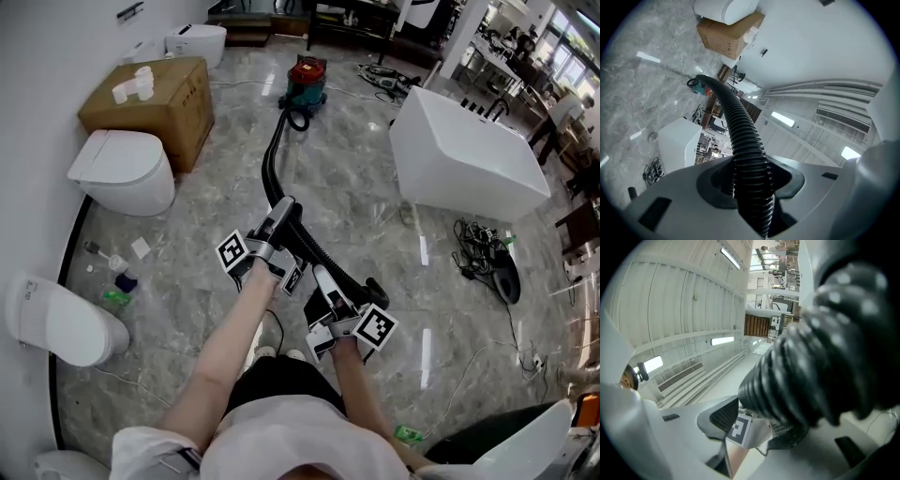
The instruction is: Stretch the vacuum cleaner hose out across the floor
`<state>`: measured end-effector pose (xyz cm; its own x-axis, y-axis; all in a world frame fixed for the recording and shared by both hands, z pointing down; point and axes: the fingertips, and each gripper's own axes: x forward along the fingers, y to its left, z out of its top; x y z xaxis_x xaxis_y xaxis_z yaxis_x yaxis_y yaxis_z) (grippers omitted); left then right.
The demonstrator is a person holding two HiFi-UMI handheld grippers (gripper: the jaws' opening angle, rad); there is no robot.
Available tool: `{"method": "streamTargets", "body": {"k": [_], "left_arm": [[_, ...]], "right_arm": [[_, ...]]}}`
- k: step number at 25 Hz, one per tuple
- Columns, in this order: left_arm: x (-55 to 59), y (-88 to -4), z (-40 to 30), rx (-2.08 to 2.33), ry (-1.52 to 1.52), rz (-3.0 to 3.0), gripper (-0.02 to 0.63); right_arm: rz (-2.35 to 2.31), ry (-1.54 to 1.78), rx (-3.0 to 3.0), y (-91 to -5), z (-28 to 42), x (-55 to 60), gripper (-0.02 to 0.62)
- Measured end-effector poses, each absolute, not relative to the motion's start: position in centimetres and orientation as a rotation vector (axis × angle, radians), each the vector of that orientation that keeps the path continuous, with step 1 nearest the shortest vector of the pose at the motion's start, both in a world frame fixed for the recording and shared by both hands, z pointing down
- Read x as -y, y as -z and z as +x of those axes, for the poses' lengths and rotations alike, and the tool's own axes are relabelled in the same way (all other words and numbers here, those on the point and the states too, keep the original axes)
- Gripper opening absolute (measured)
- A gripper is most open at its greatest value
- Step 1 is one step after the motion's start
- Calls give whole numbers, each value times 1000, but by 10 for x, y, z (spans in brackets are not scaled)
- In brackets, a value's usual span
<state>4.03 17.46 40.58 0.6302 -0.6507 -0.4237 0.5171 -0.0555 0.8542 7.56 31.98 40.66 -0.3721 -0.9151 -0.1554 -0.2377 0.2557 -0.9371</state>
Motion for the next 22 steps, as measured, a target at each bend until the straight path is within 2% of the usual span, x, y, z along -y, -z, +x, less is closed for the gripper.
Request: {"method": "streamTargets", "body": {"k": [8,22], "left_arm": [[-147,-398,24,217,952,1418,169],[-160,-421,27,337,557,1779,169]], "right_arm": [[-1073,1135,-1842,-406,73,-325,175],[-1021,1127,-1849,-395,80,-322,175]]}}
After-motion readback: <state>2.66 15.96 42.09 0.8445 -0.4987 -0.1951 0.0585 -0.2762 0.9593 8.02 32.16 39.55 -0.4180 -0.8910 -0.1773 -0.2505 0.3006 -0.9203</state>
